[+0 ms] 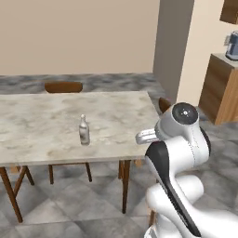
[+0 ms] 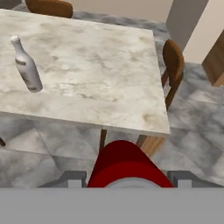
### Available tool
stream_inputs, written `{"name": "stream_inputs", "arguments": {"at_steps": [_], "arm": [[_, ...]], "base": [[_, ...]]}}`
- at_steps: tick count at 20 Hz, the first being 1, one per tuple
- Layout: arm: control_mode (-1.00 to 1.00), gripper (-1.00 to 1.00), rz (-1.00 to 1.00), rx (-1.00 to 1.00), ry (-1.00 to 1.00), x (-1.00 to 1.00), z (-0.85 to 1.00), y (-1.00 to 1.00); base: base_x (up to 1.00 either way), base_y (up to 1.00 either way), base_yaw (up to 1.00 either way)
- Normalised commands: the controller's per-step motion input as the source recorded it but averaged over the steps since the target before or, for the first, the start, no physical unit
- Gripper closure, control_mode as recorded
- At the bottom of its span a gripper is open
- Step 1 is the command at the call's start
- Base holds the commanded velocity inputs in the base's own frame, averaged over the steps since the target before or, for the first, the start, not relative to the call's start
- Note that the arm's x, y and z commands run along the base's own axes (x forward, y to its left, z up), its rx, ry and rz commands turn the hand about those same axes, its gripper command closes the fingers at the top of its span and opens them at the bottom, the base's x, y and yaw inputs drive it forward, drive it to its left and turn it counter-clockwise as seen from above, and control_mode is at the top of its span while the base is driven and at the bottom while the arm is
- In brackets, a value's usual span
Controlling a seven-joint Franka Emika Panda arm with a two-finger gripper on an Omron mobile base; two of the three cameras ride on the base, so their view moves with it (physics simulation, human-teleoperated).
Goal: Move the drinks to the dining counter.
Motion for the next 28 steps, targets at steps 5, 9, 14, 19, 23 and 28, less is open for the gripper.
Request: {"name": "stream_inputs", "arguments": {"at_steps": [5,9,14,19,23,28], "arm": [[1.00,1.00,0.00,0.00,0.00,0.00,0.00,0.00],[1.00,1.00,0.00,0.00,0.00,0.00,0.00,0.00],[1.00,1.00,0.00,0.00,0.00,0.00,0.00,0.00],[1.00,1.00,0.00,0.00,0.00,0.00,0.00,0.00],[1.00,1.00,0.00,0.00,0.00,0.00,0.00,0.00],[1.00,1.00,0.00,0.00,0.00,0.00,0.00,0.00]], "base": [[0.00,0.77,-0.20],[0.00,0.18,-0.27],[0.00,0.00,-0.04],[0.51,0.00,0.00],[0.62,0.02,-0.01],[0.11,0.00,-0.07]]}}
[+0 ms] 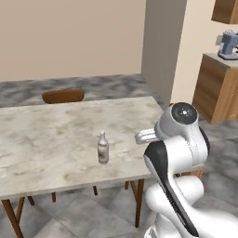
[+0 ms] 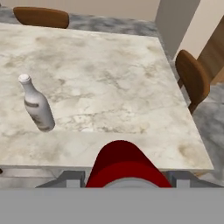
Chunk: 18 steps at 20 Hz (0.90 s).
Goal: Move the drinks to the dining counter.
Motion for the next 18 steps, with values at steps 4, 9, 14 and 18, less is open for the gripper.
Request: {"name": "stream_inputs", "arguments": {"at_steps": [4,9,14,18], "arm": [[1.00,1.00,0.00,0.00,0.00,0.00,0.00,0.00],[1.00,1.00,0.00,0.00,0.00,0.00,0.00,0.00],[1.00,1.00,0.00,0.00,0.00,0.00,0.00,0.00],[-1.00,1.00,0.00,0.00,0.00,0.00,0.00,0.00]], "base": [[-0.02,0.04,-0.18],[-0.12,0.19,-0.09],[-0.35,0.55,-0.24],[-0.03,0.06,-0.05]]}}
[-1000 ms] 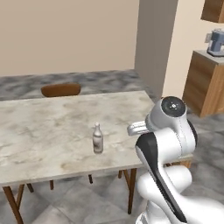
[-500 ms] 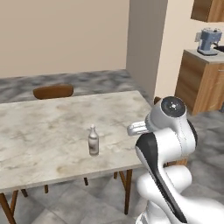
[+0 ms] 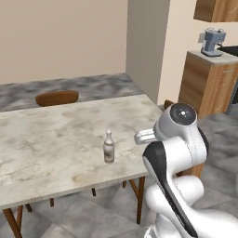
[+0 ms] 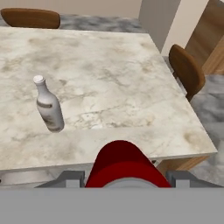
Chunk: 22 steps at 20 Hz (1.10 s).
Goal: Move the drinks to the dining counter.
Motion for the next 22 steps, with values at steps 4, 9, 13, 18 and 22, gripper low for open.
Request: {"name": "stream_inputs", "arguments": {"at_steps": [4,9,13,18,22], "arm": [[-1.00,1.00,0.00,0.03,0.00,0.03,0.00,-0.09],[-1.00,1.00,0.00,0.12,0.06,0.39,0.00,-0.15],[-1.00,1.00,0.01,0.04,0.01,0.41,0.00,-0.09],[-1.00,1.00,0.00,0.00,0.09,0.32,-0.05,0.00],[-1.00,1.00,0.00,0.00,0.11,0.04,-0.06,0.00]], "base": [[0.00,0.00,0.00],[0.00,0.00,0.00],[0.00,0.00,0.00],[0.00,0.00,0.00],[0.00,0.00,0.00]]}}
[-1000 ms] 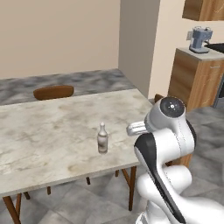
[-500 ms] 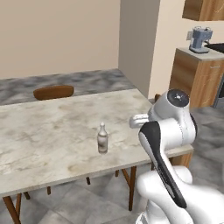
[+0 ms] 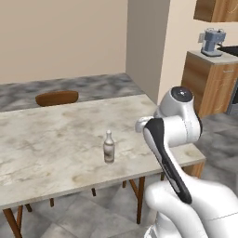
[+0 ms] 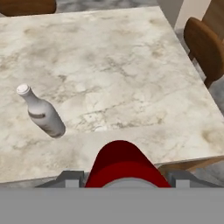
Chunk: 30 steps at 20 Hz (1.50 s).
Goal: Move the drinks to the dining counter.
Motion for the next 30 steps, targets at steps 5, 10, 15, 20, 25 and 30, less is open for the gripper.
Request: {"name": "stream_inputs", "arguments": {"at_steps": [5,10,15,20,25,30], "arm": [[-1.00,1.00,0.00,0.07,0.13,0.06,-0.24,-0.01],[-1.00,1.00,0.00,0.03,0.10,0.11,-0.22,0.00],[-1.00,1.00,0.00,0.00,0.06,0.19,-0.30,-0.05],[-1.00,1.00,0.00,0.00,0.02,0.37,-0.25,-0.08],[-1.00,1.00,0.00,0.00,0.00,0.44,-0.25,-0.12],[-1.00,1.00,0.00,0.00,0.01,0.56,-0.29,-0.11]], "base": [[0.00,0.00,0.00],[0.00,0.00,0.00],[0.00,0.00,0.00],[0.00,0.00,0.00],[0.00,0.00,0.00],[0.00,0.00,0.00]]}}
